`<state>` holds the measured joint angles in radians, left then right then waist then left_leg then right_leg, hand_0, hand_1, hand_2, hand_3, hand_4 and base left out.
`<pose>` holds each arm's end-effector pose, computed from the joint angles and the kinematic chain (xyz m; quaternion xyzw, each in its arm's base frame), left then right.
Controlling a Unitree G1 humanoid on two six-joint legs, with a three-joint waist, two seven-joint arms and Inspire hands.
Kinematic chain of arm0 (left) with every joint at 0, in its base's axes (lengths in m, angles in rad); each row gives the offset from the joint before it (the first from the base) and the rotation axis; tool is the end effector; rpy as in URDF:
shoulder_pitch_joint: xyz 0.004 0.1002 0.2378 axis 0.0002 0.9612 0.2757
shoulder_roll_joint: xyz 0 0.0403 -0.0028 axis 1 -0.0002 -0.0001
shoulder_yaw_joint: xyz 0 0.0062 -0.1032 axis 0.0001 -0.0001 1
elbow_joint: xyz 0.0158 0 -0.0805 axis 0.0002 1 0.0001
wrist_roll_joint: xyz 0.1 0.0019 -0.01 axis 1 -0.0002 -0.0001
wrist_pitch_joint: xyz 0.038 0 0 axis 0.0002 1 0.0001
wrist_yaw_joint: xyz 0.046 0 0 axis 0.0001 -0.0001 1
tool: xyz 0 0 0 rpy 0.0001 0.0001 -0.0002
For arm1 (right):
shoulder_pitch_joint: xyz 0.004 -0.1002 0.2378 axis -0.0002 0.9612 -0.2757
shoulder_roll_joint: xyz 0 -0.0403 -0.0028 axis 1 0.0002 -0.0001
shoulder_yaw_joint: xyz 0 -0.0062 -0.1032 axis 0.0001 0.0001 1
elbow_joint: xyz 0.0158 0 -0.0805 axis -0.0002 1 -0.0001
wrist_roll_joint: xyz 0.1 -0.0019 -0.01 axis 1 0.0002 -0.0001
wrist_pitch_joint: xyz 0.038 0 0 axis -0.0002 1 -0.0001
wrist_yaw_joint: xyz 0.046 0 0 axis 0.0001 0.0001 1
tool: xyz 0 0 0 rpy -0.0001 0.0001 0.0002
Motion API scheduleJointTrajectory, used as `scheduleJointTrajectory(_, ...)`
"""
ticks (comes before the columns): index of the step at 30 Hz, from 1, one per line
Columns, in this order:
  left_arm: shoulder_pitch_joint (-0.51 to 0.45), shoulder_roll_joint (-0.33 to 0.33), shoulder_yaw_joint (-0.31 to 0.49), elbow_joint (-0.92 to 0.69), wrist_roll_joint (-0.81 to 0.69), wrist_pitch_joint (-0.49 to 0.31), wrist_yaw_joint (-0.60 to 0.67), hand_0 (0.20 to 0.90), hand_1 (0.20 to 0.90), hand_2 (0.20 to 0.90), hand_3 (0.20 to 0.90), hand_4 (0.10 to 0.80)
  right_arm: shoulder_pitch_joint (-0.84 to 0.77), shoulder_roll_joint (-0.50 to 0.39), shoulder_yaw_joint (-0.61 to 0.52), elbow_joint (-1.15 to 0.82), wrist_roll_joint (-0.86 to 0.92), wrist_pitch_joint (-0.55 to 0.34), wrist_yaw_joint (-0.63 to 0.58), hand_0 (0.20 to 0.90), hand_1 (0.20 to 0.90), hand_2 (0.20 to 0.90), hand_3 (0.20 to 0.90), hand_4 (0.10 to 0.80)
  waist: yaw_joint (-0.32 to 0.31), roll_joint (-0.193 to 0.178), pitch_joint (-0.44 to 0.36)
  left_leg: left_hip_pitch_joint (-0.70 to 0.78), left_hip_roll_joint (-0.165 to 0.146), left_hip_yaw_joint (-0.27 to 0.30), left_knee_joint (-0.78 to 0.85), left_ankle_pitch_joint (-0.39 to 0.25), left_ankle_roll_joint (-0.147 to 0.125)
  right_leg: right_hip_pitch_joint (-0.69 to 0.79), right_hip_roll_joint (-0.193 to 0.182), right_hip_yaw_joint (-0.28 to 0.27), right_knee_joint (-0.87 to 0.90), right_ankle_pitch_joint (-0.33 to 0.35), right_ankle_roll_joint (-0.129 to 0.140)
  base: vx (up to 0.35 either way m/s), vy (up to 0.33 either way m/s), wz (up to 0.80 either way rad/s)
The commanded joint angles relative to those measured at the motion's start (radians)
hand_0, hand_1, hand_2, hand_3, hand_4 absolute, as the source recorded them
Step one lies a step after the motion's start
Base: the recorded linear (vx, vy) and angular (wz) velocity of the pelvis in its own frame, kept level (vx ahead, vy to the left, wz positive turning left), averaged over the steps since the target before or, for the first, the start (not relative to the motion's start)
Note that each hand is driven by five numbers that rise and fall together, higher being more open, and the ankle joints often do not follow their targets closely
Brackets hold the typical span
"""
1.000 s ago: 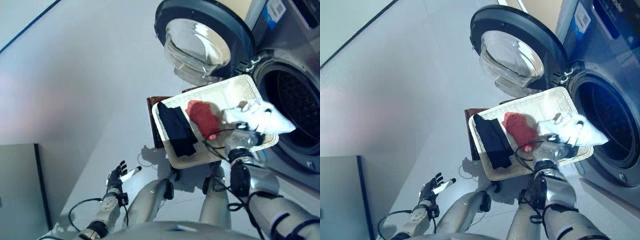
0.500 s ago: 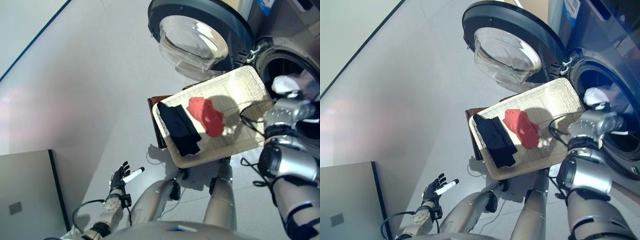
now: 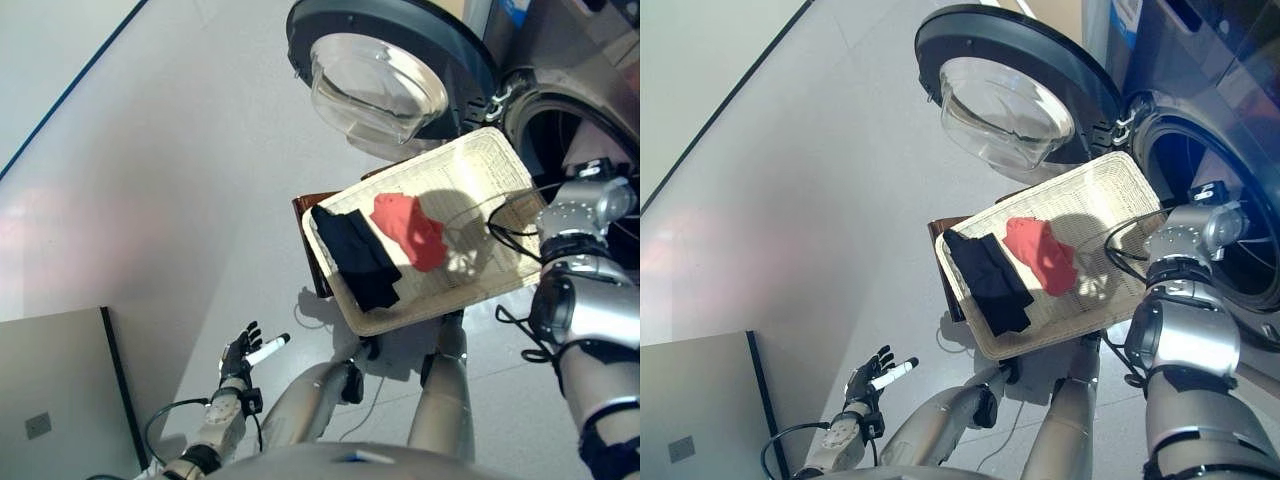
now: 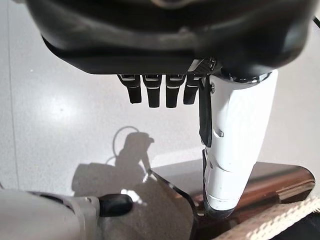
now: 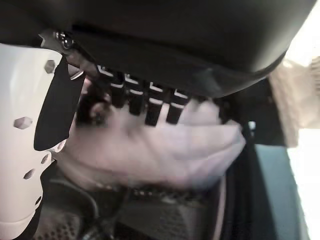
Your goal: Pick up the clothes and place them into the washing machine
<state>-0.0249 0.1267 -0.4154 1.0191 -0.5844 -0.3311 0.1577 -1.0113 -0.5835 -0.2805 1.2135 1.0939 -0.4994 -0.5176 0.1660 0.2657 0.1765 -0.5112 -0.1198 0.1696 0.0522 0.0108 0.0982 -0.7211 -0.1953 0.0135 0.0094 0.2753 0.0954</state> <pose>0.1200 0.1524 -0.1004 -0.0658 0.3578 0.0822 0.9278 0.3238 -0.3148 0.1761 0.4347 -0.1722 -0.5053 0.7253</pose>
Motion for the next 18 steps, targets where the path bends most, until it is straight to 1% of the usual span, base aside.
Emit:
scheduleJointTrajectory(1,0.033,0.039,0.010,0.050,-0.015,-0.018,0.020,0.900,0.900,0.900,0.900,0.800,-0.047,-0.053,0.102,-0.033,-0.031,-0.041,0.044,0.900,0.900,0.900,0.900,0.800,0.023,0.036,-0.048,-0.074,0.052,-0.078,0.021,0.039,-0.136,0.076,0.015,-0.038,0.111,-0.151,0.003,0.000,0.000,0.00)
scheduleJointTrajectory(15,0.030,0.040,0.014,0.074,-0.006,-0.016,0.013,0.900,0.900,0.900,0.900,0.800,0.000,0.013,0.096,0.010,-0.001,-0.021,0.071,0.900,0.900,0.900,0.900,0.800,0.016,0.006,-0.036,-0.084,0.059,-0.087,0.031,0.041,-0.135,0.082,0.024,-0.045,0.110,-0.151,-0.003,-0.002,-0.004,0.02)
scheduleJointTrajectory(18,0.030,0.047,0.020,0.067,0.006,-0.011,0.012,0.900,0.900,0.900,0.900,0.800,-0.001,0.002,0.137,0.081,-0.052,0.034,0.070,0.900,0.900,0.900,0.900,0.800,0.020,0.000,-0.035,-0.086,0.063,-0.087,0.034,0.041,-0.136,0.081,0.025,-0.046,0.111,-0.150,-0.005,0.000,0.000,0.00)
